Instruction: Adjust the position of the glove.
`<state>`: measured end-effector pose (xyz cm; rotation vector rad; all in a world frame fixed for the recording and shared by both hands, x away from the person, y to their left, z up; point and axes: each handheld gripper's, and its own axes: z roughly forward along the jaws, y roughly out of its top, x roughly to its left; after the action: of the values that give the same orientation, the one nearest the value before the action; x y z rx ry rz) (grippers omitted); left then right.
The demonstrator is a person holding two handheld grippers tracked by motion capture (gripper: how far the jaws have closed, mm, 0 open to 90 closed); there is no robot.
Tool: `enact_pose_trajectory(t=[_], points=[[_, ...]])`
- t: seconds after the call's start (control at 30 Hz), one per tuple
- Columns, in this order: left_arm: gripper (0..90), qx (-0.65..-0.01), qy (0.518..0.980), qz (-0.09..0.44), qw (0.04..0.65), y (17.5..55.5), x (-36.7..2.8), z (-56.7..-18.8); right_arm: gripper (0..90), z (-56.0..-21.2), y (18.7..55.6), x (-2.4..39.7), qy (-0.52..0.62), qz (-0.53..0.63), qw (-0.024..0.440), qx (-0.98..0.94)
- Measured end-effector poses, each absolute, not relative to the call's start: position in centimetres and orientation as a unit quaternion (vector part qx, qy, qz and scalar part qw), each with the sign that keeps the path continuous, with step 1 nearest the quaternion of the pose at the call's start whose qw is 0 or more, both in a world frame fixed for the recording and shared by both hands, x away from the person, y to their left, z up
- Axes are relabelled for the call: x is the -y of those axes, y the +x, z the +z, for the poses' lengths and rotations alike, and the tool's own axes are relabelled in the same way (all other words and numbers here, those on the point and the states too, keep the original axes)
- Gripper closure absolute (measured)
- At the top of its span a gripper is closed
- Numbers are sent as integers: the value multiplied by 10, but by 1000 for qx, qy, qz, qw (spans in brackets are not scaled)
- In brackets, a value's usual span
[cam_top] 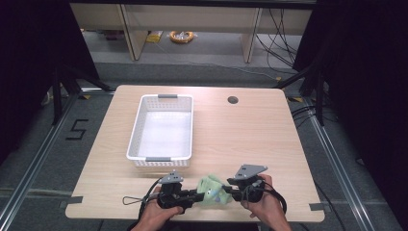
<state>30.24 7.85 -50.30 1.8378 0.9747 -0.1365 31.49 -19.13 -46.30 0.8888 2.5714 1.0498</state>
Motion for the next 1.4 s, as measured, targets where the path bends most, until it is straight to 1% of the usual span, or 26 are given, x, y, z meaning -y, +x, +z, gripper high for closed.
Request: enact_pose_trajectory(t=[0.17, 0.27, 0.47, 0.53, 0.6, 0.63, 0.7, 0.83, 0.93, 0.97, 1.0, 1.03, 1.1, 1.17, 1.23, 1.27, 1.3, 1.33, 1.37, 1.4], points=[[737, -405, 762, -51, 503, 301, -78, -502, 627, -469, 305, 206, 342, 347, 97, -868], [737, -403, 761, -53, 506, 301, -78, -502, 628, -475, 304, 207, 351, 351, 65, -866], [737, -401, 764, -52, 503, 301, -78, -502, 632, -488, 316, 203, 358, 357, 37, -862], [740, -395, 768, -51, 501, 301, -78, -501, 699, -487, 318, 205, 353, 358, 25, -864], [749, -394, 767, -53, 503, 299, -77, -500, 812, -488, 319, 205, 337, 370, 26, -865], [753, -392, 768, -51, 503, 298, -77, -499, 896, -484, 317, 208, 339, 360, 29, -869], [759, -389, 768, -51, 506, 297, -76, -498, 900, -482, 317, 209, 342, 372, 27, -863], [761, -387, 768, -48, 508, 295, -75, -496, 900, -474, 317, 209, 326, 363, 38, -872], [760, -392, 767, -45, 505, 295, -76, -497, 900, -476, 320, 207, 329, 366, 41, -870], [760, -393, 767, -46, 505, 294, -76, -498, 843, -477, 320, 206, 334, 372, 42, -865], [758, -391, 767, -49, 506, 295, -76, -498, 812, -477, 320, 206, 337, 369, 40, -866], [756, -393, 768, -48, 504, 295, -77, -499, 734, -477, 319, 204, 340, 362, 39, -867], [752, -391, 768, -46, 505, 295, -77, -499, 607, -479, 318, 200, 338, 362, 39, -868], [749, -394, 767, -46, 505, 294, -78, -499, 542, -480, 316, 197, 349, 349, 34, -869], [749, -395, 766, -47, 504, 294, -78, -500, 531, -483, 317, 196, 353, 343, 33, -870], [749, -395, 767, -48, 504, 294, -78, -500, 575, -486, 317, 195, 356, 342, 32, -869], [749, -394, 768, -48, 502, 294, -78, -500, 643, -486, 317, 194, 349, 341, 29, -872], [749, -394, 769, -48, 501, 294, -78, -500, 688, -488, 317, 193, 346, 351, 33, -870], [751, -393, 770, -49, 500, 294, -78, -500, 766, -487, 318, 194, 336, 344, 38, -876], [753, -392, 772, -47, 499, 294, -78, -501, 789, -488, 318, 193, 334, 352, 43, -873]])
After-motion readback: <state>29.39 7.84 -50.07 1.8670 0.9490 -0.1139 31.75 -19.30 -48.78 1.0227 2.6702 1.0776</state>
